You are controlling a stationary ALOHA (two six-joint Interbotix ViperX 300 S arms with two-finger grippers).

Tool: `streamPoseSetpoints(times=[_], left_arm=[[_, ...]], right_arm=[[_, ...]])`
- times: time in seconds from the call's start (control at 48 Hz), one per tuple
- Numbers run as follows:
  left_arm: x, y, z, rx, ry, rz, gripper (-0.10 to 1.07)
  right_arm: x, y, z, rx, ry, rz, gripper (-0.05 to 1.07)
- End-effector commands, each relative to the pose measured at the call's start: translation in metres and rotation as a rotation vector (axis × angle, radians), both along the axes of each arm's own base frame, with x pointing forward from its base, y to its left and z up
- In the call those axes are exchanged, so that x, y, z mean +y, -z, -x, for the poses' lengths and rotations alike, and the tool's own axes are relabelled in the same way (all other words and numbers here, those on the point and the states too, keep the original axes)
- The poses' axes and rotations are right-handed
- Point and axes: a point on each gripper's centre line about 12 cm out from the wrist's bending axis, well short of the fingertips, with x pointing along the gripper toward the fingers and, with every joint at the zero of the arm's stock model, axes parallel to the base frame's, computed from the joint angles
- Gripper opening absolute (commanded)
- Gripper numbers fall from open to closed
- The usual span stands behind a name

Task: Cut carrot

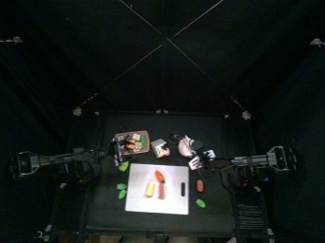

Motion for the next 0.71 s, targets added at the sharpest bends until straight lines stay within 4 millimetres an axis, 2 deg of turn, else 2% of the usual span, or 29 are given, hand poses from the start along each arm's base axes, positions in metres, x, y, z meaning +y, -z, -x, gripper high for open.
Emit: streamPoseSetpoints(times=[0.0,0.125,0.354,0.479,0.688], left_arm=[[0.004,-0.010,-0.003,-0.057,-0.040,0.044,1.01],[-0.001,-0.014,-0.002,-0.102,-0.047,0.084,1.01],[-0.036,-0.032,-0.011,-0.260,0.129,0.063,1.01],[-0.053,-0.030,-0.015,-0.270,0.205,0.076,1.01],[-0.058,-0.021,-0.021,-0.231,0.227,0.092,1.01]], right_arm=[[0.004,-0.024,-0.009,-0.078,-0.040,0.031,0.48],[0.011,-0.040,-0.013,-0.123,-0.108,0.090,0.48],[0.031,-0.060,-0.015,-0.250,-0.260,0.144,0.48],[0.044,-0.060,-0.016,-0.332,-0.353,0.121,0.48],[0.063,-0.053,-0.017,-0.436,-0.518,0.081,0.48]])
